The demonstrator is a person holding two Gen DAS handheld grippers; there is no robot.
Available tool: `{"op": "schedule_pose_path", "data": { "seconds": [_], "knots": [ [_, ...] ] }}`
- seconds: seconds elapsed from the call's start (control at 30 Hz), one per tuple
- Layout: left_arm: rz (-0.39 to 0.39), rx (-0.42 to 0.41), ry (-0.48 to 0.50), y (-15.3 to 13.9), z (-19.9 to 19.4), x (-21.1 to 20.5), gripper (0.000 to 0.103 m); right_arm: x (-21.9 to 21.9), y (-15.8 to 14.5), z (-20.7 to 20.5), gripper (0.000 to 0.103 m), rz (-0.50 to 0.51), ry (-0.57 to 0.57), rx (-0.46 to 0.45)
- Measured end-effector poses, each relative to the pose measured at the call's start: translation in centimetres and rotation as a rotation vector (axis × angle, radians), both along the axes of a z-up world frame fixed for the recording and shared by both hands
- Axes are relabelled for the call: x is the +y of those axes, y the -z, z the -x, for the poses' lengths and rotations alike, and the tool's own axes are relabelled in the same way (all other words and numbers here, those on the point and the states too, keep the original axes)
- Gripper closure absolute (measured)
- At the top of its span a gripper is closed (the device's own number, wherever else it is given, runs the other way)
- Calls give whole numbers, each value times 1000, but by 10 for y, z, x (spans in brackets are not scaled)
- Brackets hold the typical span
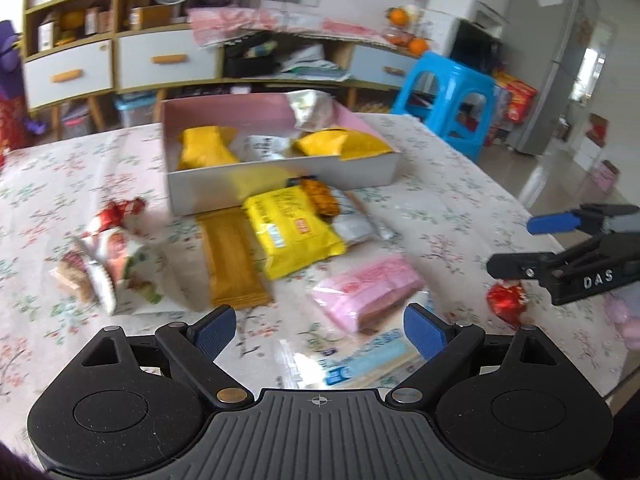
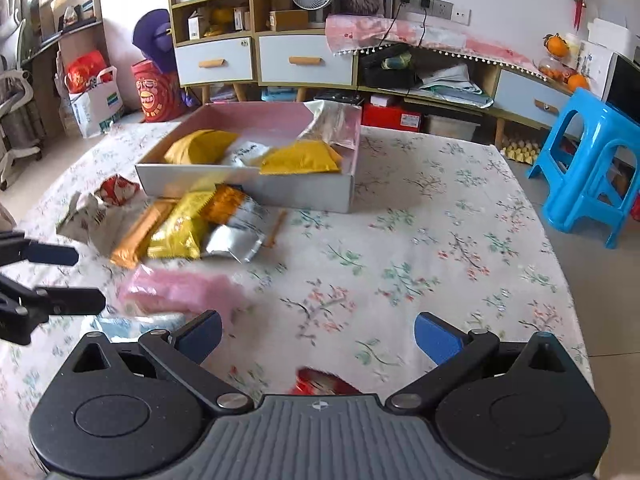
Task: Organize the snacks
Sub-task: 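Grasp the red wrapped snack with the right tool while the left tool grasps the white-blue bread bag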
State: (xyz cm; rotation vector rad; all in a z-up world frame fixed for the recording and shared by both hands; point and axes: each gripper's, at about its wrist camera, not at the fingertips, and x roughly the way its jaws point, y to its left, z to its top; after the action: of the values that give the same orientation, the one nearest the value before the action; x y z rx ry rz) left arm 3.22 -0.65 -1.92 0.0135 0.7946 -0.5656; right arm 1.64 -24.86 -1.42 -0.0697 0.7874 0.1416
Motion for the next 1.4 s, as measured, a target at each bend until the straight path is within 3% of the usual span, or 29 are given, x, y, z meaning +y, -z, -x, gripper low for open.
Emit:
{"op": "schedule_pose_path", "data": {
  "seconds": [0.17, 0.33, 0.5, 0.77, 1.1, 1.3, 1.4],
  "knots": [
    [39, 31, 97, 9, -1, -12, 12, 0, -3, 4, 9, 2, -24, -4],
    [32, 53, 144, 13, 1, -20, 14, 5, 4, 3, 9, -4, -50, 58],
    [35, 69, 205, 12, 6, -27, 24, -3, 11, 6, 10, -33, -35, 113],
    [-32, 29, 268, 12, 16, -31, 31, -5, 21, 10, 15, -74, -42, 183],
    [-162, -40, 232, 24, 18, -37, 46, 5, 33, 10, 31, -12, -54, 233],
    [-154, -60, 195, 25, 20, -31, 60, 4, 31, 5, 47, -1, -36, 219],
    [-154, -66, 183, 24, 22, -29, 66, 6, 29, 2, 60, 0, -33, 213]
  ]
}}
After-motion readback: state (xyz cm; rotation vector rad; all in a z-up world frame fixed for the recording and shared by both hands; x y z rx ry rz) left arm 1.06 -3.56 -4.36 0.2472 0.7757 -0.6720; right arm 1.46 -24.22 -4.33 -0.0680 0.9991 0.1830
